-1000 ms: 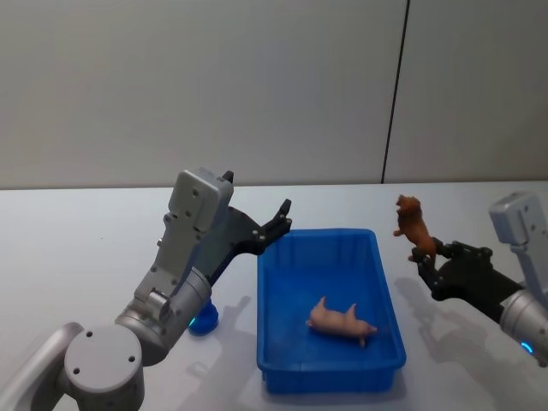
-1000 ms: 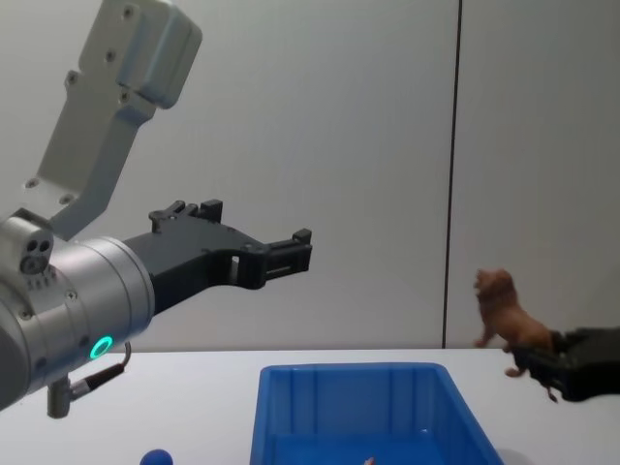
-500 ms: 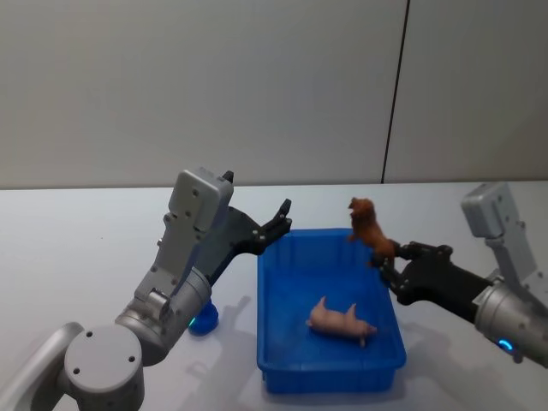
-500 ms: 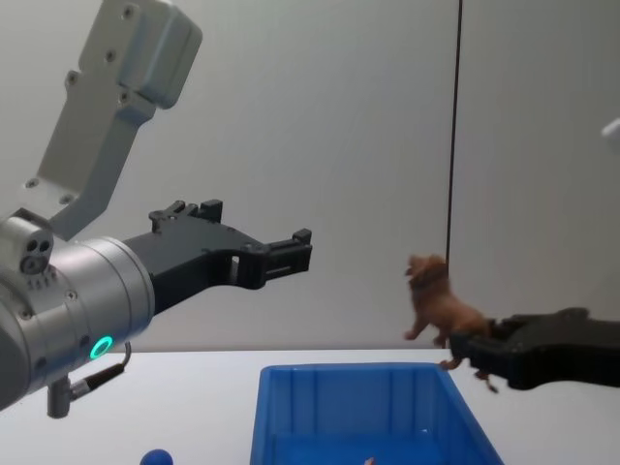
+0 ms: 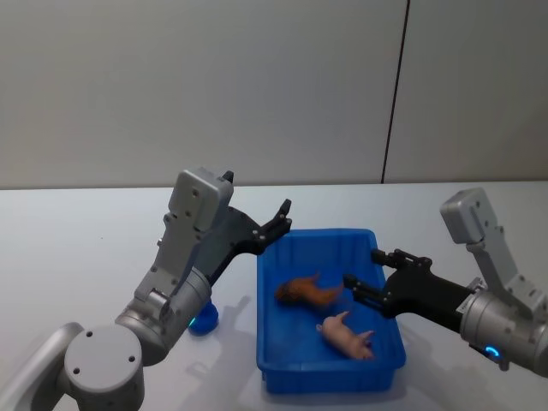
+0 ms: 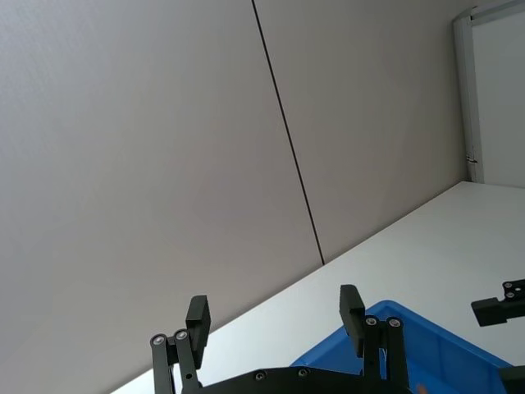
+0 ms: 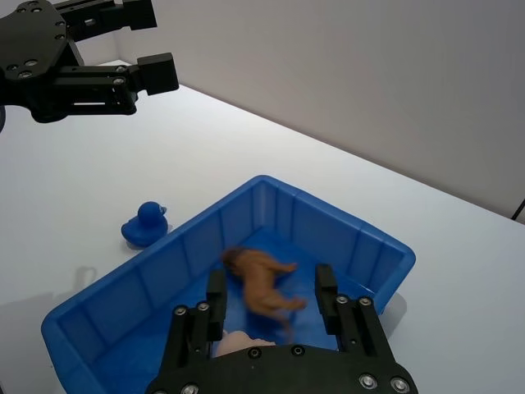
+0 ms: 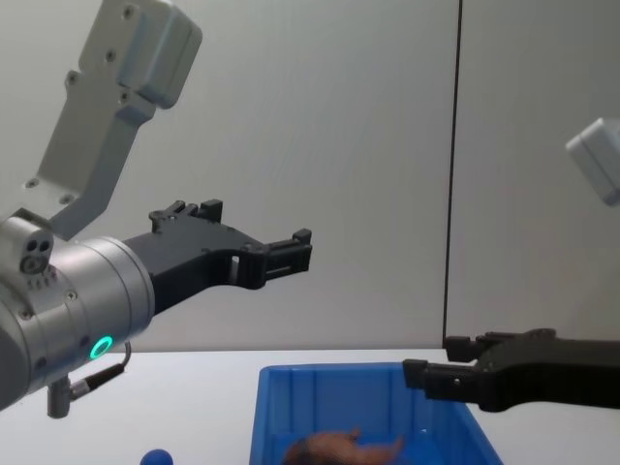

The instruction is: Pick up the two dolls from the table and place them into the box.

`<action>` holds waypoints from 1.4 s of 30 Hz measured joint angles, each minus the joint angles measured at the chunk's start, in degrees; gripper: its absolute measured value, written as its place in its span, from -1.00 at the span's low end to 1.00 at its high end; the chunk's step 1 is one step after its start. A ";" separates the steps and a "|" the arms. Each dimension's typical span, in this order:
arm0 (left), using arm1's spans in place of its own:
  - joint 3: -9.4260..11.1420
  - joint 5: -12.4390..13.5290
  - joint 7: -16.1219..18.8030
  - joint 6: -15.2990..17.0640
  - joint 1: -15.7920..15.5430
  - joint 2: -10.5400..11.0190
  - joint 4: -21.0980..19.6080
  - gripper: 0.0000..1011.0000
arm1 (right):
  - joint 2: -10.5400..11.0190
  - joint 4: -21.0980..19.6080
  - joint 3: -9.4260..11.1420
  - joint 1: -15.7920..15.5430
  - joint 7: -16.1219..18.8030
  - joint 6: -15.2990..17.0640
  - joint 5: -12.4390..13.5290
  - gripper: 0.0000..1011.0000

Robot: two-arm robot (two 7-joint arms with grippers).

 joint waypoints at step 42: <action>-0.56 -0.91 4.15 4.05 3.63 2.45 -3.09 0.98 | 6.92 -2.58 4.83 -5.05 -2.64 -4.96 6.80 0.98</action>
